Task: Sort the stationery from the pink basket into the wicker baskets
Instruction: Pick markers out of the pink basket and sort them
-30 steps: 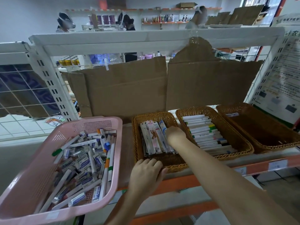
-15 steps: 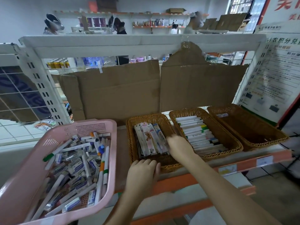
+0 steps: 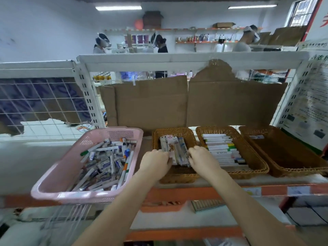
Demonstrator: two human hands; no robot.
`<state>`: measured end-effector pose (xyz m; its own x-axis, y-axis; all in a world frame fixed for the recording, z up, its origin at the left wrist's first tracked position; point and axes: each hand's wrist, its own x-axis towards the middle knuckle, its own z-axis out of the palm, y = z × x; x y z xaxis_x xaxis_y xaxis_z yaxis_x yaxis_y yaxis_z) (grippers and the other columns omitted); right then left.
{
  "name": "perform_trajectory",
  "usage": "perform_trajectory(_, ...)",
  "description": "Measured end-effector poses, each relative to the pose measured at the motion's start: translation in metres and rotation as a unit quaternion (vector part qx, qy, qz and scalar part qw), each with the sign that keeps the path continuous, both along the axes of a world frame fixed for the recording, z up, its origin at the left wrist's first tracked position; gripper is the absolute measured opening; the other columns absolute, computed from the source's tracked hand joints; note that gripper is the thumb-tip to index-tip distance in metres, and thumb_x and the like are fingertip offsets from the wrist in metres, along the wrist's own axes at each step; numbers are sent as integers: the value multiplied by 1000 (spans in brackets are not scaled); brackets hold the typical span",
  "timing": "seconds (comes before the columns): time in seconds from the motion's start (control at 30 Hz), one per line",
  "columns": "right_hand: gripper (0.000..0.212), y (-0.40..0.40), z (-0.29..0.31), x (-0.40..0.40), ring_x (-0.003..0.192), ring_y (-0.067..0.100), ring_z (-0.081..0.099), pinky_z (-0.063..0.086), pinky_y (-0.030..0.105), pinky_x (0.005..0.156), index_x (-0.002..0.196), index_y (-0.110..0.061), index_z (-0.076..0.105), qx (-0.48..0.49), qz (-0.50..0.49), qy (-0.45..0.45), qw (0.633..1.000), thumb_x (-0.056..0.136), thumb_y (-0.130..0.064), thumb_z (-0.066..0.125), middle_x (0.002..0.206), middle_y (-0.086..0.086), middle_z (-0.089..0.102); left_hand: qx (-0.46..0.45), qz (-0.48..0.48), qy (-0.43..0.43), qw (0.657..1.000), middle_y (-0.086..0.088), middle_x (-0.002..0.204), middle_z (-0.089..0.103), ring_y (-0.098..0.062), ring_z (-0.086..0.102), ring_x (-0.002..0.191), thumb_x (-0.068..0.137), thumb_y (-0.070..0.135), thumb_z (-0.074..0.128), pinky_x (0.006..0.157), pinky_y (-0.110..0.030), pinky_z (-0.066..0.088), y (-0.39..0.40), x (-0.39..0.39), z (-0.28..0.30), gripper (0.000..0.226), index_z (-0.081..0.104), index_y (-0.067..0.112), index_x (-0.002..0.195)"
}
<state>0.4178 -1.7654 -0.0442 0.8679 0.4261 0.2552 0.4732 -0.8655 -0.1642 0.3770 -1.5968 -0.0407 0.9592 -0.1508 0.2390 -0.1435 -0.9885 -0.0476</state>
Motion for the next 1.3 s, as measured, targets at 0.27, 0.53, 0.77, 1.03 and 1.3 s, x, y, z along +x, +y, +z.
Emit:
perform_trajectory(0.27, 24, 93, 33, -14, 111, 24, 50, 43, 36, 92, 117, -11, 56, 22, 61, -28, 997, 98, -19, 44, 117, 6, 56, 64, 88, -25, 994, -4, 110, 63, -24, 61, 97, 97, 27, 39, 67, -31, 42, 109, -28, 32, 26, 59, 16, 111)
perform_trajectory(0.53, 20, 201, 25, -25, 104, 26, 54, 45, 34, 80, 111, -8, 57, 4, 62, 25, 998, 96, -15, 45, 113, 10, 55, 50, 100, -9, 994, 0, 111, 65, -22, 64, 93, 97, 38, 36, 62, -29, 44, 222, -38, 11, 39, 56, 21, 126)
perform_trajectory(0.77, 23, 243, 5, -25, 98, 32, 59, 41, 32, 69, 109, -3, 59, -93, -12, 126, 988, 91, -1, 45, 108, 16, 59, 38, 60, 59, 996, -6, 112, 66, -29, 65, 91, 98, 34, 35, 68, -35, 50, 259, -28, -16, 35, 61, 15, 110)
perform_trajectory(1.03, 27, 280, -11, -17, 105, 33, 57, 43, 36, 90, 114, -2, 60, -85, -44, 199, 975, 93, -15, 49, 116, 18, 60, 13, 34, 75, 997, -5, 102, 66, -29, 62, 94, 96, 31, 36, 63, -31, 38, 268, -21, -35, 28, 60, 16, 99)
perform_trajectory(1.3, 27, 283, -12, -14, 104, 30, 56, 41, 37, 94, 110, -5, 60, -108, -37, 247, 962, 90, -21, 54, 109, 15, 60, -42, 39, 63, 996, -4, 102, 66, -27, 61, 93, 97, 33, 36, 62, -29, 36, 266, -26, -30, 29, 60, 16, 97)
